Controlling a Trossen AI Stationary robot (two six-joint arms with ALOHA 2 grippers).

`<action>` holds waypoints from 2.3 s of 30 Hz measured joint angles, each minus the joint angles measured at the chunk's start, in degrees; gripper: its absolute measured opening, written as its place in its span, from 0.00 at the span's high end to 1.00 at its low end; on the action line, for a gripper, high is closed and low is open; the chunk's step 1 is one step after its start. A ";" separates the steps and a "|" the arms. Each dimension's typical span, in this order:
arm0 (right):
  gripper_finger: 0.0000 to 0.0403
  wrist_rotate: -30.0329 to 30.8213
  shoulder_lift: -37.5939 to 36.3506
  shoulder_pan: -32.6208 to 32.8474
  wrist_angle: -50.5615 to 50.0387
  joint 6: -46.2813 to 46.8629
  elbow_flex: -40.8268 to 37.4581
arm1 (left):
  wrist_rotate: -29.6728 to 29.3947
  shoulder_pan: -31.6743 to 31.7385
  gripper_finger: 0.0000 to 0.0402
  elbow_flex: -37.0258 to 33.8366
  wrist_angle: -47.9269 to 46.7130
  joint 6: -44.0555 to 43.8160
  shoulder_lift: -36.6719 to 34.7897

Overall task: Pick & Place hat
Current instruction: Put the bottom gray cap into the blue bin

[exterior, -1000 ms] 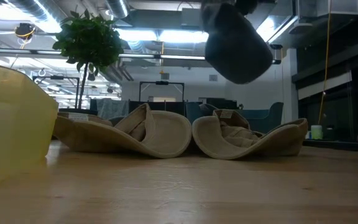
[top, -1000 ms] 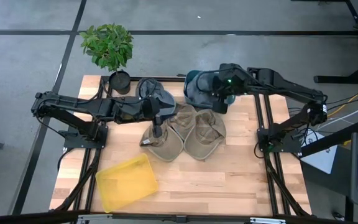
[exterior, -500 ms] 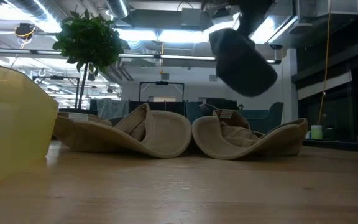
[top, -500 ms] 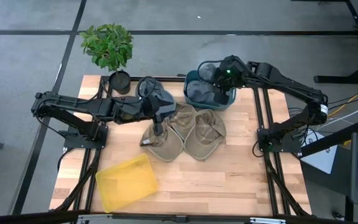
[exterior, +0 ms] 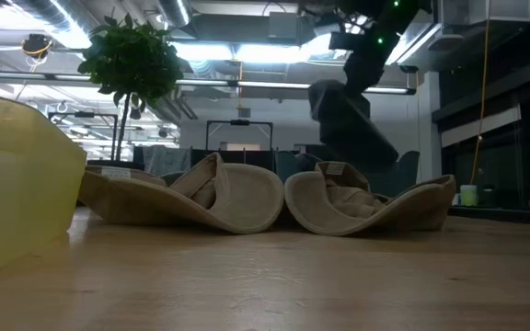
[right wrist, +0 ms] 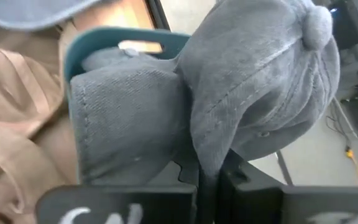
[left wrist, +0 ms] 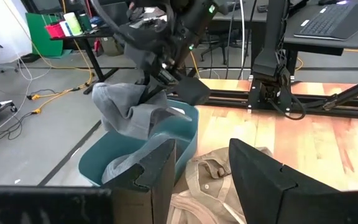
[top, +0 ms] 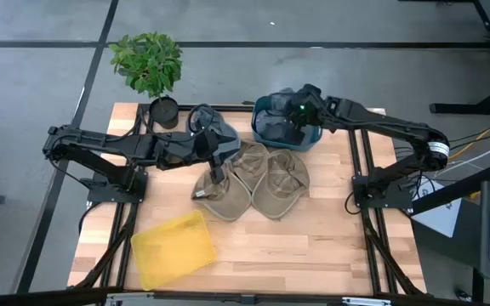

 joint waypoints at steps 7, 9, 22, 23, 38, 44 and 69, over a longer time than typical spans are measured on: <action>0.97 0.40 -0.01 -1.85 2.93 -0.41 -4.47 | 0.00 0.00 0.64 0.00 0.00 -0.17 0.00; 0.97 -0.69 -0.01 -2.22 5.08 -0.44 -6.20 | 0.00 0.00 0.64 0.00 0.00 -0.34 0.00; 0.97 -7.73 0.01 -5.10 11.49 1.10 -12.56 | 0.09 0.00 0.64 0.00 0.02 -2.08 0.00; 0.97 -8.47 0.01 -5.28 11.46 1.16 -12.56 | 0.09 0.00 0.64 0.00 0.02 -2.08 0.00; 0.86 -20.05 0.01 -9.45 11.66 6.58 -12.56 | 0.04 0.00 0.64 0.00 0.02 -1.49 0.01; 0.77 -24.05 0.01 -12.89 11.63 14.26 -12.56 | 0.03 0.00 0.64 0.00 0.02 -1.46 0.01; 0.58 -37.85 -1.30 -14.21 13.64 26.01 -12.54 | 0.31 0.00 0.64 0.00 0.04 -1.55 0.02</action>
